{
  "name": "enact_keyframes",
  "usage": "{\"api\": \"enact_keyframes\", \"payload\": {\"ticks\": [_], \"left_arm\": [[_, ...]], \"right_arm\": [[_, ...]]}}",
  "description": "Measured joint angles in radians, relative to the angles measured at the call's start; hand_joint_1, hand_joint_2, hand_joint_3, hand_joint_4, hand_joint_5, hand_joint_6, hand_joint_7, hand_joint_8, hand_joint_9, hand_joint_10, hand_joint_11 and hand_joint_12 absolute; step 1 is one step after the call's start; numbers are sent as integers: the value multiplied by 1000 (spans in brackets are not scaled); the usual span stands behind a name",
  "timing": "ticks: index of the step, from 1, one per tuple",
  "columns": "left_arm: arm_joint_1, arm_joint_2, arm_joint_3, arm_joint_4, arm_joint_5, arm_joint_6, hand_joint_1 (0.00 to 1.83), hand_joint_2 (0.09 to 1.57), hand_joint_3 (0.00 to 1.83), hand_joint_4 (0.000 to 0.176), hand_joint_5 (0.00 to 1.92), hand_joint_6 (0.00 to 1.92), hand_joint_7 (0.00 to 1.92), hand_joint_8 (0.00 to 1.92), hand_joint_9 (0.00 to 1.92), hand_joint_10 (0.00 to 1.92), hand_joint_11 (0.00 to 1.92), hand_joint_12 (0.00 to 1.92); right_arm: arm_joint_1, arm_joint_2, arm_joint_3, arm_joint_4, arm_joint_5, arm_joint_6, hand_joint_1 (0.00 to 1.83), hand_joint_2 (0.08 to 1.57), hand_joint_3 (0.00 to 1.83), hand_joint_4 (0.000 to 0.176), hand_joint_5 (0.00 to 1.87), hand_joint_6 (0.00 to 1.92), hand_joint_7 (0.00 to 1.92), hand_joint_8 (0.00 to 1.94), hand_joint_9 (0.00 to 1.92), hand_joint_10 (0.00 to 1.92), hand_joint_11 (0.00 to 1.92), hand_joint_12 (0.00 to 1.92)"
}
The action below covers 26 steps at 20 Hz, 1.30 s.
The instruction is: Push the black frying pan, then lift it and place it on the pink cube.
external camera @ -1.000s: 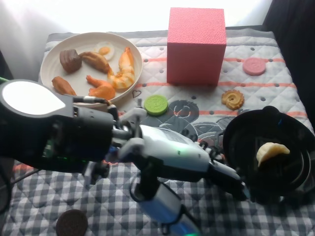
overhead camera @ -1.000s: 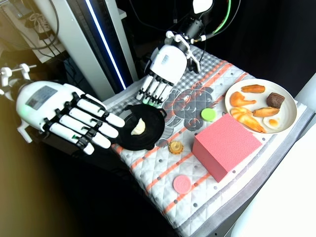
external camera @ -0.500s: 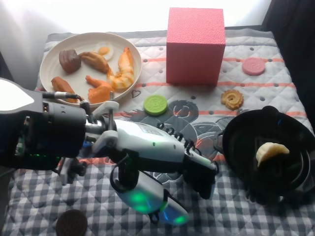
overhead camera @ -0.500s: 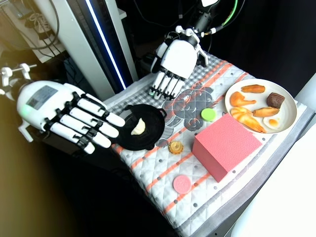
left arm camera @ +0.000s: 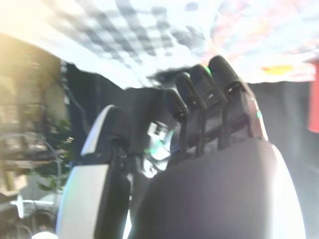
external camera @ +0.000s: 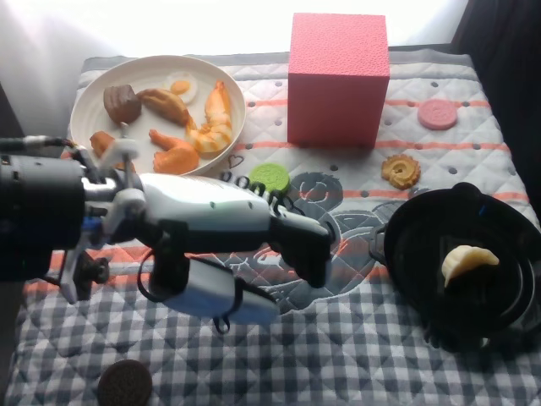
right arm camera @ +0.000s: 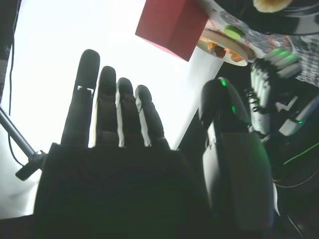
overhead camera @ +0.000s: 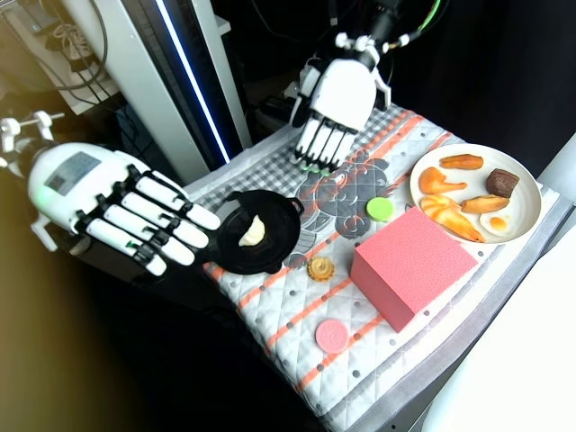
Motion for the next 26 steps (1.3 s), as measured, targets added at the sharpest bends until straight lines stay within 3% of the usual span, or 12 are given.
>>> {"api": "enact_keyframes", "payload": {"ticks": [1,2,5,7,10,11,13,15,17,20,23,26], "left_arm": [[0,7,-1,-23,5,18,585,1456,0,0,215,1271,431,475,240,778,0,1291],[0,20,-11,-70,16,66,616,1465,0,0,213,1030,413,394,191,765,0,1321],[1,60,-27,-254,7,198,1026,1335,0,0,349,703,473,339,252,830,0,1282],[3,84,-31,-298,18,259,855,1503,29,0,255,771,371,501,119,1080,0,1338],[3,108,-37,-430,16,346,926,1434,82,0,177,1029,318,759,120,1159,0,1498],[3,114,-44,-452,14,374,855,1341,330,0,187,1019,285,847,123,1159,0,1575],[3,121,-49,-483,7,403,667,1325,544,0,189,996,258,885,164,1088,0,1533],[3,135,-51,-523,3,436,483,1418,335,0,116,1002,242,795,133,1052,0,1455],[3,146,-51,-564,3,463,611,1367,133,0,118,898,232,706,74,1084,0,1504],[4,151,-55,-590,0,492,687,1346,47,0,105,875,94,862,4,1101,0,1563],[4,152,-55,-614,-3,510,568,1406,31,0,25,1034,19,1034,0,1150,0,1670],[4,156,-55,-634,-10,527,526,1404,15,0,7,1057,19,1022,0,1115,0,1670]], "right_arm": [[-10,-2,-8,45,2,16,657,1203,0,0,32,4,97,3,0,414,0,1345],[-10,-2,-12,60,19,19,694,1190,0,0,31,5,88,1,0,412,0,1365],[-10,0,-16,22,43,20,738,1175,0,0,41,4,90,4,0,467,0,1420],[-11,-1,-18,18,35,23,720,1179,0,0,32,0,81,2,5,429,0,1371],[-11,-1,-17,34,12,22,704,1175,0,0,14,1,55,3,0,418,0,1500],[-11,-1,-17,31,-2,22,721,1169,0,0,18,2,51,2,0,413,0,1515],[-11,-1,-12,30,-34,22,746,1163,0,0,23,3,52,2,30,417,0,1533],[-11,-2,-9,32,-53,22,775,1150,0,0,36,7,83,14,47,423,0,1529],[-11,-5,-8,37,-81,19,781,1144,0,0,50,10,111,20,43,423,0,1511],[-21,-13,-3,43,-113,19,810,1126,0,0,78,6,167,12,0,639,0,1602],[-21,-26,13,45,-149,19,835,1125,0,0,64,18,154,8,20,452,0,1344],[-21,-34,39,40,-191,19,879,1113,0,0,76,1,158,1,99,282,0,1235]]}}
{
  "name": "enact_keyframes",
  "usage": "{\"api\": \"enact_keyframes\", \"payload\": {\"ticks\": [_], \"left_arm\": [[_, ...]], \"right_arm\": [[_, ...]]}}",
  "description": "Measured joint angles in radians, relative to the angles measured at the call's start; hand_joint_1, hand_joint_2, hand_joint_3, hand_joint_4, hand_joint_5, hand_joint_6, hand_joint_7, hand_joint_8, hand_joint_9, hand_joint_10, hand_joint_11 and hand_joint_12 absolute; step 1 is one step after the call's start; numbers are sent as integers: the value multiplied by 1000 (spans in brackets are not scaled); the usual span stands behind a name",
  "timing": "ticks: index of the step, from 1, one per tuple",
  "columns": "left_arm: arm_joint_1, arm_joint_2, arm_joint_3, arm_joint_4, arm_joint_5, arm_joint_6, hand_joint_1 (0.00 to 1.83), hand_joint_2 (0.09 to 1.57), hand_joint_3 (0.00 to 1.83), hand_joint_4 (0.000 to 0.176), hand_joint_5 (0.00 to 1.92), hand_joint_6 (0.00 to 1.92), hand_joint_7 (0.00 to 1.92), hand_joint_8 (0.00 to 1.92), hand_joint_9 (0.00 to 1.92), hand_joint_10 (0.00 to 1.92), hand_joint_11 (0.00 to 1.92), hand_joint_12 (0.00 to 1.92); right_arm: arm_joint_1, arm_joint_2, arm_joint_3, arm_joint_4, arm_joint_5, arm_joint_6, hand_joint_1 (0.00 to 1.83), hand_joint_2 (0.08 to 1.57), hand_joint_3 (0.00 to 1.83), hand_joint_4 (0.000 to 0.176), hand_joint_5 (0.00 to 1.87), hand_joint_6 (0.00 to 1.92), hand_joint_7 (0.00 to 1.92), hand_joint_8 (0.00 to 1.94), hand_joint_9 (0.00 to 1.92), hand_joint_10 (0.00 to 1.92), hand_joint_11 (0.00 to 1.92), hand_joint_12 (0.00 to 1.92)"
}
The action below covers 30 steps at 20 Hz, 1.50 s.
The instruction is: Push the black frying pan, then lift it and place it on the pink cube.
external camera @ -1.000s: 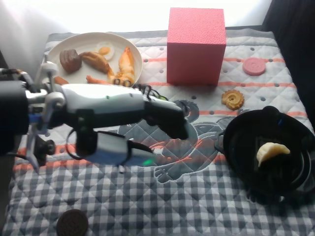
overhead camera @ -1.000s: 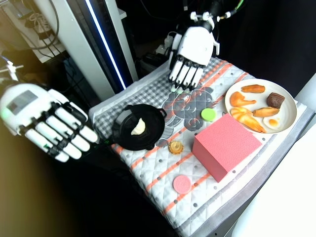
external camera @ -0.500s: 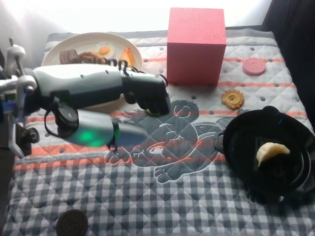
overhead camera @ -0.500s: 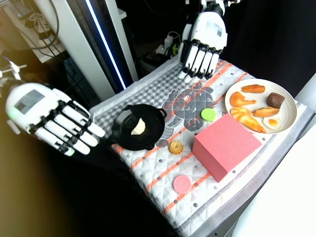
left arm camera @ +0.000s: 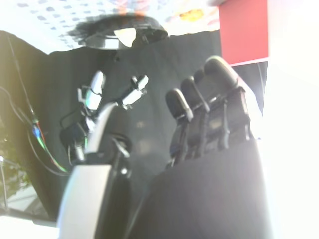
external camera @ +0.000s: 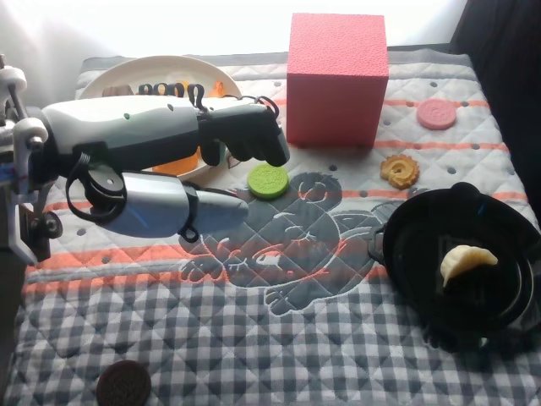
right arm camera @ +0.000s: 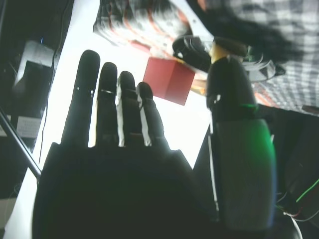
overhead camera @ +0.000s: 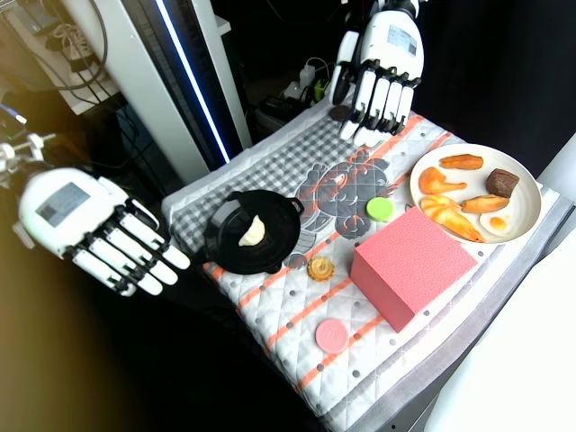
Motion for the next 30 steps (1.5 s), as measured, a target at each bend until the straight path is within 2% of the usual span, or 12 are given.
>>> {"api": "enact_keyframes", "payload": {"ticks": [4,10,11,13,16,17,19,21,23,25,28,30], "left_arm": [[0,0,-3,-19,-4,12,513,1446,21,4,0,1082,33,991,0,1093,0,1570],[5,0,-5,-30,-5,15,522,1509,52,6,0,1044,26,1039,0,1162,0,1496],[5,0,-5,-32,-6,20,539,1513,58,0,5,1046,32,1045,7,1204,0,1522],[5,0,-5,-46,-8,29,477,1547,89,3,36,998,76,977,23,1141,0,1413],[8,0,-5,-49,-9,29,438,1555,108,0,57,969,109,912,44,1121,0,1509],[8,0,-5,-48,-9,29,507,1527,100,0,86,931,134,888,66,1103,0,1517],[8,0,-5,-50,-11,29,436,1562,131,0,80,893,111,890,27,1141,0,1448],[8,0,-5,-53,-11,30,464,1534,131,0,77,906,101,936,21,1190,0,1460],[13,0,-5,-64,-12,37,488,1508,138,0,58,912,73,947,6,1204,0,1462],[20,0,-5,-74,-17,44,533,1490,152,0,64,893,67,961,1,1179,0,1423],[20,0,-5,-75,-13,45,505,1489,187,0,95,900,95,984,43,1180,0,1450],[20,0,-5,-79,-20,48,574,1439,220,0,58,956,89,988,46,1185,0,1443]], "right_arm": [[0,-37,43,53,-29,0,845,1113,1,0,88,1,203,5,149,237,0,1361],[1,-67,74,66,-51,0,737,1136,4,0,24,0,96,0,77,228,0,1436],[8,-69,77,70,-61,0,748,1130,1,0,31,4,107,6,80,232,0,1437],[11,-82,90,66,-70,0,757,1135,0,0,34,3,110,3,57,230,0,1293],[26,-96,101,65,-94,0,776,1132,0,0,35,0,110,0,54,195,0,1169],[34,-98,104,62,-101,0,774,1131,0,0,36,1,117,3,52,193,0,1164],[54,-104,114,57,-117,-2,768,1132,1,0,36,0,120,3,59,179,0,1096],[87,-113,121,47,-143,-19,780,1126,0,0,34,1,101,2,76,163,0,1268],[137,-130,131,38,-185,-58,773,1116,0,0,35,1,102,2,112,153,0,1298],[143,-138,138,29,-205,-64,767,1119,0,0,21,0,73,1,98,117,0,1230],[146,-143,149,35,-227,-65,777,1120,0,0,25,2,84,3,126,101,0,1292],[163,-156,163,42,-237,-66,769,1126,2,0,25,0,93,3,134,86,0,1265]]}}
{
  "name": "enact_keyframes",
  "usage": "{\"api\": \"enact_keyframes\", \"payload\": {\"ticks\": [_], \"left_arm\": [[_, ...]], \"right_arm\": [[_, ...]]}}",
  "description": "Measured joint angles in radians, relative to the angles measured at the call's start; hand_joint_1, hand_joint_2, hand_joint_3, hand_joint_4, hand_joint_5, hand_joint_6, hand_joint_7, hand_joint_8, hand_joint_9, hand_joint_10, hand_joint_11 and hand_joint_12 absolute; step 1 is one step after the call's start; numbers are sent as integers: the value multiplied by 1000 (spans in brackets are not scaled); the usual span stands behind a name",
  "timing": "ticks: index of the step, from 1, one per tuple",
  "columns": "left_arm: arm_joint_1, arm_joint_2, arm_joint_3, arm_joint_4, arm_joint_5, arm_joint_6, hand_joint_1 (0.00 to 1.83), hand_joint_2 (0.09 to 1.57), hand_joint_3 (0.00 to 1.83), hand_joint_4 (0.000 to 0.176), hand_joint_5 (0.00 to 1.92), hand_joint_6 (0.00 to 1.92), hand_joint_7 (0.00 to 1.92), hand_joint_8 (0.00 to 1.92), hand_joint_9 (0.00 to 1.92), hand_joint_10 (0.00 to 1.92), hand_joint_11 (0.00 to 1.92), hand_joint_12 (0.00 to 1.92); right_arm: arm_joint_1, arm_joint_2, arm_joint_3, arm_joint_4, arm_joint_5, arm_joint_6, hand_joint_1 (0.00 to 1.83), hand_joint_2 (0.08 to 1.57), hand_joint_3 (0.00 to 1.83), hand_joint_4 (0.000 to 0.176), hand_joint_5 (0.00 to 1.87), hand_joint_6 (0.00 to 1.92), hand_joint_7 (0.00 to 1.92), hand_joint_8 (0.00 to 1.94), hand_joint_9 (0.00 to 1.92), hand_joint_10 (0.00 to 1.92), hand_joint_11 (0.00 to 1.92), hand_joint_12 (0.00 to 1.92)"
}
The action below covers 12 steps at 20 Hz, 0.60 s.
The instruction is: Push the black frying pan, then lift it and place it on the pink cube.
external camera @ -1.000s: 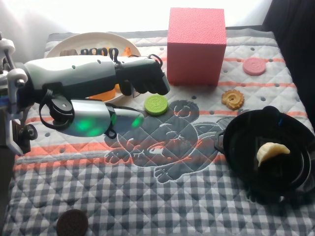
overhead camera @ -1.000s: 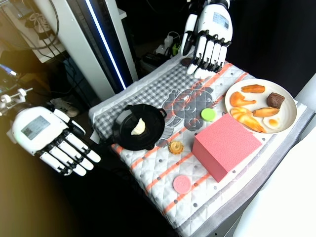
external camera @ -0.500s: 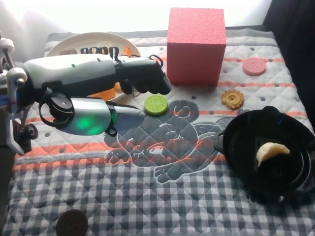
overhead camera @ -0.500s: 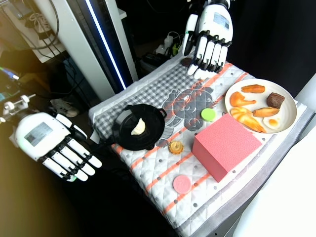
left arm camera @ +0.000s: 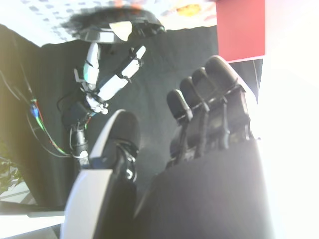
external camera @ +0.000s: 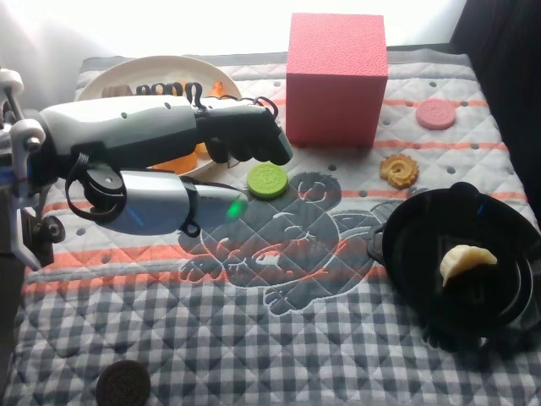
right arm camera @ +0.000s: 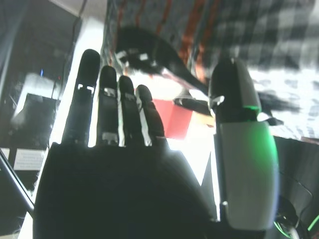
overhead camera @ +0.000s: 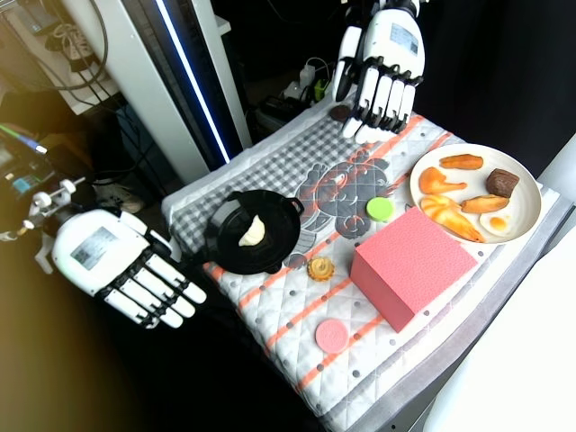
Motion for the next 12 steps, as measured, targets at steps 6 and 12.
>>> {"api": "enact_keyframes", "payload": {"ticks": [6,12], "left_arm": [[4,0,0,-7,-2,4,460,1454,285,0,81,885,109,910,34,1157,0,1442],[13,0,0,-15,-6,8,399,1489,235,0,101,901,130,913,53,1141,0,1442]], "right_arm": [[58,-44,34,-3,-60,-22,757,1127,0,0,27,0,105,2,158,72,0,1223],[145,-93,74,0,-141,-88,767,1131,1,0,106,32,163,18,175,68,0,1286]]}}
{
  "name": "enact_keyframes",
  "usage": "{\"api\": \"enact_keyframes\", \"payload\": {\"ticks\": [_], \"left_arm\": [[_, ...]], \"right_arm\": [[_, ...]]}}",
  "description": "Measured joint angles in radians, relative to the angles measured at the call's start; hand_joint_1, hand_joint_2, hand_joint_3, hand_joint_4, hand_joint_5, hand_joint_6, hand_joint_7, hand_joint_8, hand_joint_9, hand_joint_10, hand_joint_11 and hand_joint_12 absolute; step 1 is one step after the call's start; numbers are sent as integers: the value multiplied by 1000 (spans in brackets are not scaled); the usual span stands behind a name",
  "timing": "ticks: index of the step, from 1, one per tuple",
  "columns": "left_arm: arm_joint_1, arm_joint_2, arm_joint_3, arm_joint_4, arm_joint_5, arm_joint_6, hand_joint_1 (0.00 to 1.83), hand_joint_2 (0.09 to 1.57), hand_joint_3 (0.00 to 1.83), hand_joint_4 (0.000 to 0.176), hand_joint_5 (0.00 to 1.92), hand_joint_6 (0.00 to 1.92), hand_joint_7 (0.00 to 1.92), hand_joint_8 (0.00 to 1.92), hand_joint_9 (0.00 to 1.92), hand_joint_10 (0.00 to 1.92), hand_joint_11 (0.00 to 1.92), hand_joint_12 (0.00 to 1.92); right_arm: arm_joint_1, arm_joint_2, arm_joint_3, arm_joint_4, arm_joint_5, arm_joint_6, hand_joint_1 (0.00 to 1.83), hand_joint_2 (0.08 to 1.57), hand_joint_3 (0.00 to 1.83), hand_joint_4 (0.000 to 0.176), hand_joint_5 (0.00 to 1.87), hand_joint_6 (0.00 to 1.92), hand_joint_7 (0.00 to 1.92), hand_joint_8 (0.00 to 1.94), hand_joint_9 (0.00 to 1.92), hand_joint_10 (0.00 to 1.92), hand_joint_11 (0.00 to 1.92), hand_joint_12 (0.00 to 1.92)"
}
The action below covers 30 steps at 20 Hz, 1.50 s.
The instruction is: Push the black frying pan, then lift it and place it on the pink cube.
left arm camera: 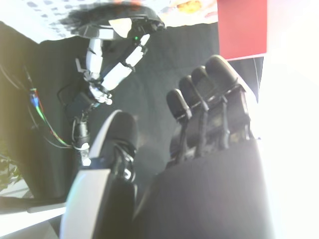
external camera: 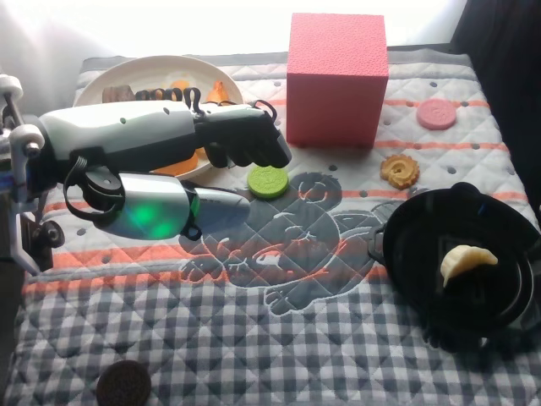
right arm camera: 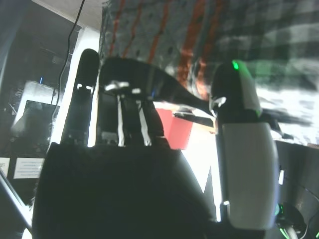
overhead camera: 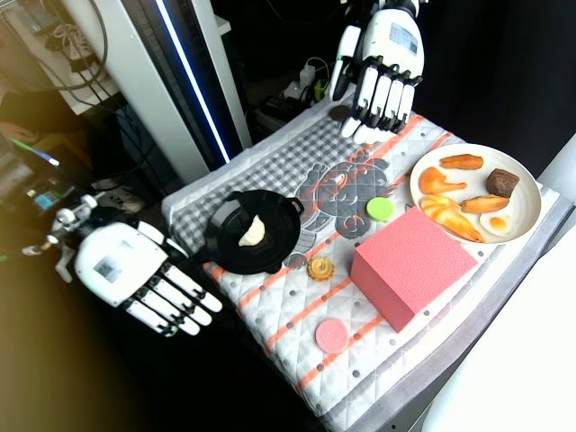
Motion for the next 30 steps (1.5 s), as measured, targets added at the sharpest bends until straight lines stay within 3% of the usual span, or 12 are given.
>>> {"api": "enact_keyframes", "payload": {"ticks": [1,2,3,4,5,8,11,12,18,22,26,30], "left_arm": [[0,0,0,-4,-1,0,393,1499,236,0,104,888,128,922,50,1153,0,1458],[0,0,0,-4,-1,0,453,1474,226,0,82,915,112,944,40,1159,0,1458],[0,0,0,-4,0,0,508,1447,210,0,70,929,100,952,31,1161,0,1449],[0,0,0,-4,-1,0,508,1447,210,0,70,929,100,952,31,1161,0,1449],[0,0,0,-8,-2,0,472,1458,208,0,55,934,94,951,31,1155,0,1444],[9,0,0,-23,-2,6,494,1461,183,0,81,917,145,869,57,1105,0,1430],[24,0,0,-52,-6,27,572,1430,160,0,84,876,133,878,48,1133,0,1444],[26,2,0,-56,-6,27,606,1411,157,2,77,918,120,923,38,1172,0,1449],[47,12,0,-101,-25,47,536,1463,196,0,81,955,224,701,119,978,0,1327],[52,12,0,-116,-25,56,408,1511,187,6,104,916,273,583,158,893,0,1253],[74,24,-2,-147,-32,79,768,1383,135,0,231,799,387,448,243,849,0,1279],[81,24,-6,-172,-38,98,826,1337,174,0,292,729,376,526,234,915,0,1318]], "right_arm": [[9,-6,2,0,-9,-9,775,1132,1,0,132,41,174,20,180,69,0,1285],[10,-10,6,0,-18,-9,838,1146,0,0,305,371,460,97,323,342,0,1410],[11,-16,14,2,-26,-10,945,1160,3,0,336,1087,572,906,520,1254,310,1819],[14,-20,17,8,-31,-12,945,1160,3,0,336,1087,572,906,520,1254,310,1819],[24,-26,20,6,-40,-14,1025,1124,424,0,613,1655,1052,1873,1212,1894,1305,1917],[56,-56,43,0,-59,-29,1531,900,656,0,1313,1919,1480,1940,1537,1921,1624,1921],[74,-74,56,6,-71,-32,1470,1088,317,164,1373,1921,1561,1941,1617,1921,1674,1921],[76,-74,57,7,-68,-32,1465,1157,198,174,1389,1921,1569,1941,1626,1921,1679,1921],[60,-63,37,31,4,-34,1558,1237,73,176,1455,1921,1624,1941,1676,1921,1516,1921],[21,-57,23,64,59,-32,1513,1272,72,176,1424,1921,1609,1941,1668,1921,1675,1921],[-42,-57,20,88,152,54,1474,1290,61,176,1422,1921,1601,1941,1679,1921,1691,1921],[-50,-57,12,90,202,75,1477,1295,57,176,1385,1921,1585,1941,1661,1921,1675,1921]]}}
